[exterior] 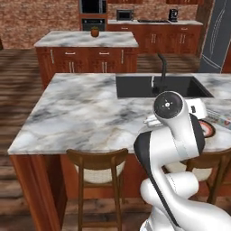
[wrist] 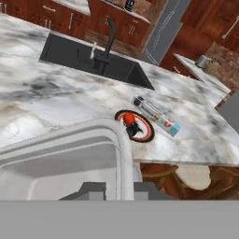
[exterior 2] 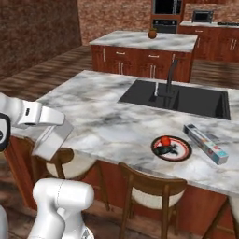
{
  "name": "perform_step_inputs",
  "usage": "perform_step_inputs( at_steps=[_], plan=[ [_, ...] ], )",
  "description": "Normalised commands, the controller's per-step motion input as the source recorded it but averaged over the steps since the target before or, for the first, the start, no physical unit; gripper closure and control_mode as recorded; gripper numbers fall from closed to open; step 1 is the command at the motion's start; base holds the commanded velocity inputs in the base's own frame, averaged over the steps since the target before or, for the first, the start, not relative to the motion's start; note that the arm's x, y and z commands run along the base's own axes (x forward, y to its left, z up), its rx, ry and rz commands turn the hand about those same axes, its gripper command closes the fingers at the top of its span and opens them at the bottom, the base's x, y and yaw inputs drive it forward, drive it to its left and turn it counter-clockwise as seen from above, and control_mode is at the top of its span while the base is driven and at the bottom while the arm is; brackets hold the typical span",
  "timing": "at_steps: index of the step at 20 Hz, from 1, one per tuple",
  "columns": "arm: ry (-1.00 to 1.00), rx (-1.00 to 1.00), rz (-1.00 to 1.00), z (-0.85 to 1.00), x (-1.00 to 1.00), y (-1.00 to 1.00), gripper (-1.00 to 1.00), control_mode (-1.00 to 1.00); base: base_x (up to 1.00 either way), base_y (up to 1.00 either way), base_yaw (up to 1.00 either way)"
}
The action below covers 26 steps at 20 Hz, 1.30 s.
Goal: Retrieve the tupperware and aluminum foil from the cabinet and place them on the dining counter near the plate with tomato and eggplant to prepare for storing leftovers.
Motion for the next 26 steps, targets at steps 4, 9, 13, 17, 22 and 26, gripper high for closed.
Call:
perform_step_inputs(
  at_steps=[4, 9, 13, 17, 22, 26],
  plan=[
    [0.0, 0.0, 0.0, 0.0, 0.0, 0.0, 1.0, 1.0, -0.05, -1.0, 0.02],
    [0.0, 0.0, 0.0, 0.0, 0.0, 0.0, 1.0, 1.0, -0.32, -0.5, -0.15],
    [0.0, 0.0, 0.0, 0.0, 0.0, 0.0, 1.0, 1.0, 0.19, -0.43, -0.24],
    [0.0, 0.0, 0.0, 0.0, 0.0, 0.0, 1.0, 1.0, 0.72, -0.12, -0.09],
    [-0.08, 0.06, 0.0, -0.01, 0.46, 0.0, 1.0, -1.0, 0.3, -0.01, 0.0],
    [-0.12, 0.11, 0.0, -0.02, 0.75, 0.0, 1.0, -1.0, 0.0, 0.0, 0.0]
  ],
)
